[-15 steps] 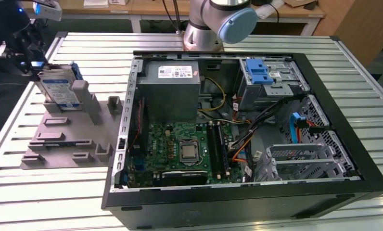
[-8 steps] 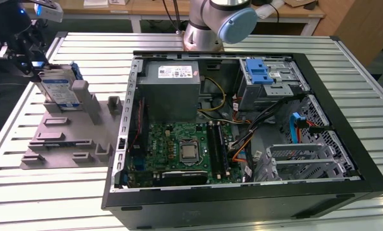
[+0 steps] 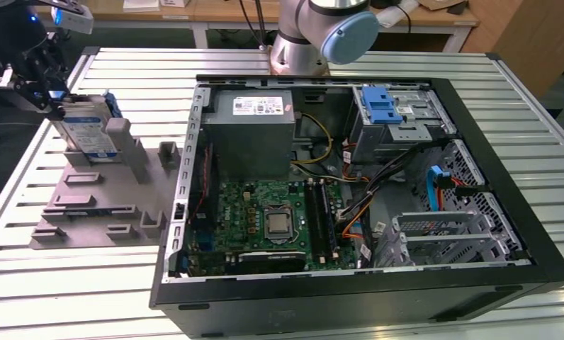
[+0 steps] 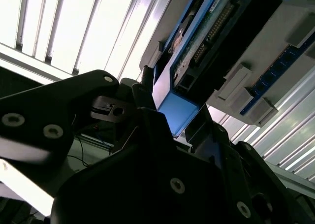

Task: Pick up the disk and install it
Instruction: 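Pick up the disk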

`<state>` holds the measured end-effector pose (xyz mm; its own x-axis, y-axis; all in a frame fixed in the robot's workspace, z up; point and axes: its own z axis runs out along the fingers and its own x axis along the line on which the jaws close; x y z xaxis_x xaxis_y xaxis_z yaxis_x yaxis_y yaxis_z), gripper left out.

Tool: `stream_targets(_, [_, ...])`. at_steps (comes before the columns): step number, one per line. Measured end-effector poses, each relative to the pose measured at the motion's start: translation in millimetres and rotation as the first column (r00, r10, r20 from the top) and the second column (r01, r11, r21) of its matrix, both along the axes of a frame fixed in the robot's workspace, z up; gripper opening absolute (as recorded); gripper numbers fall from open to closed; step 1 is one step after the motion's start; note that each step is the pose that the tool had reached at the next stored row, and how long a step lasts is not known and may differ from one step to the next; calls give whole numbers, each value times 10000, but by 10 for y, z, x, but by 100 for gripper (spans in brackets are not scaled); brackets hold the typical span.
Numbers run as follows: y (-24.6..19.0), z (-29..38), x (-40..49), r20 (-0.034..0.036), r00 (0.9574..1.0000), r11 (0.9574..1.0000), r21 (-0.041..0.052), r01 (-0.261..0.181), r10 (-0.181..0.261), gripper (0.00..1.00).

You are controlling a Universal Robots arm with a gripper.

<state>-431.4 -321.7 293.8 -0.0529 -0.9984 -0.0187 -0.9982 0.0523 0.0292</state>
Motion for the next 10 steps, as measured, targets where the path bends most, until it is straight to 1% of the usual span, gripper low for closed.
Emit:
stream_targets(6, [-3, -4, -1, 5, 10000, 10000, 2, -4, 4, 51])
stream_targets(10, [-12, -22, -2, 14, 9999, 9999, 0, -154, 154, 51])
